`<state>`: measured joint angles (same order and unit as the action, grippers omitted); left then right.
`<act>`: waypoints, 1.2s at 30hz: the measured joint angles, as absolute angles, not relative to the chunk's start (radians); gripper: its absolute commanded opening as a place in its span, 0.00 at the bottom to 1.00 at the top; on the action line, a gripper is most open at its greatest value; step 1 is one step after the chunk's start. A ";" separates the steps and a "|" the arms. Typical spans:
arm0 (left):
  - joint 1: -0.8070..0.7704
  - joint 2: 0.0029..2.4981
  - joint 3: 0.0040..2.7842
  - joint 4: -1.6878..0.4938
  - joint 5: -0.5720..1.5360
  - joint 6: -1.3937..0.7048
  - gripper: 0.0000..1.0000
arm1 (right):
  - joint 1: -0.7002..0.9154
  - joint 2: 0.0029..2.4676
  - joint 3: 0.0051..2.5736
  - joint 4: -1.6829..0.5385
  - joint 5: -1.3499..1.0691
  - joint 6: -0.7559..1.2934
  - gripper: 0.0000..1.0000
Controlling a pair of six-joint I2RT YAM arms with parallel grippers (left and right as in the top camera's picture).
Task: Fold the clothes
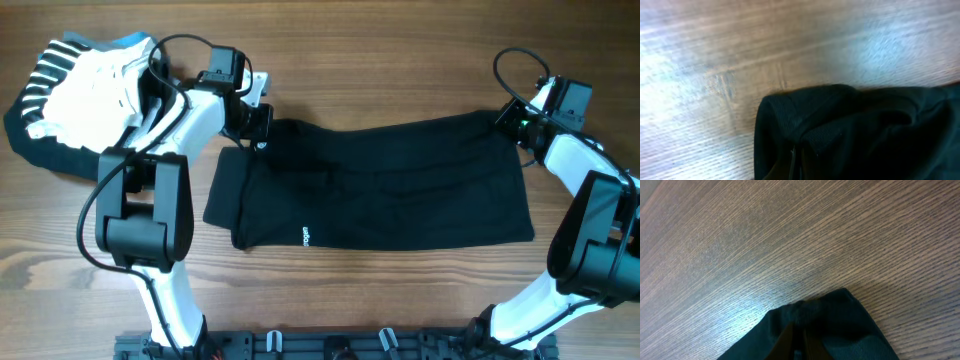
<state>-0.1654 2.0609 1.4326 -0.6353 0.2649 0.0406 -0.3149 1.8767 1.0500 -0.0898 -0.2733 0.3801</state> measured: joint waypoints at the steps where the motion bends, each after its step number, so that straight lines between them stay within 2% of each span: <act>1: -0.165 2.051 1.449 -0.634 0.268 0.041 0.04 | -0.315 1.877 1.050 -0.090 -0.273 0.380 0.06; 8: -0.165 1.942 1.518 -0.567 0.279 0.041 0.04 | -0.315 1.877 1.050 -0.090 -0.273 0.380 0.06; 16: -0.165 1.938 1.520 -0.488 0.279 0.041 0.04 | -0.315 1.877 1.050 -0.094 -0.273 0.380 0.06; 18: -0.165 1.938 1.520 -0.491 0.279 0.041 0.04 | -0.315 1.877 1.050 -0.101 -0.277 0.372 0.09; 26: -0.165 1.938 1.520 -0.496 0.279 0.041 0.04 | -0.322 1.797 1.050 -0.092 -0.399 0.157 0.09; 32: -0.165 1.938 1.520 -0.531 0.279 0.041 0.04 | -0.322 1.771 1.052 -0.081 -0.326 0.104 0.09; 36: -0.165 1.937 1.520 -0.543 0.270 0.041 0.04 | -0.323 1.771 1.053 -0.116 -0.207 0.105 0.04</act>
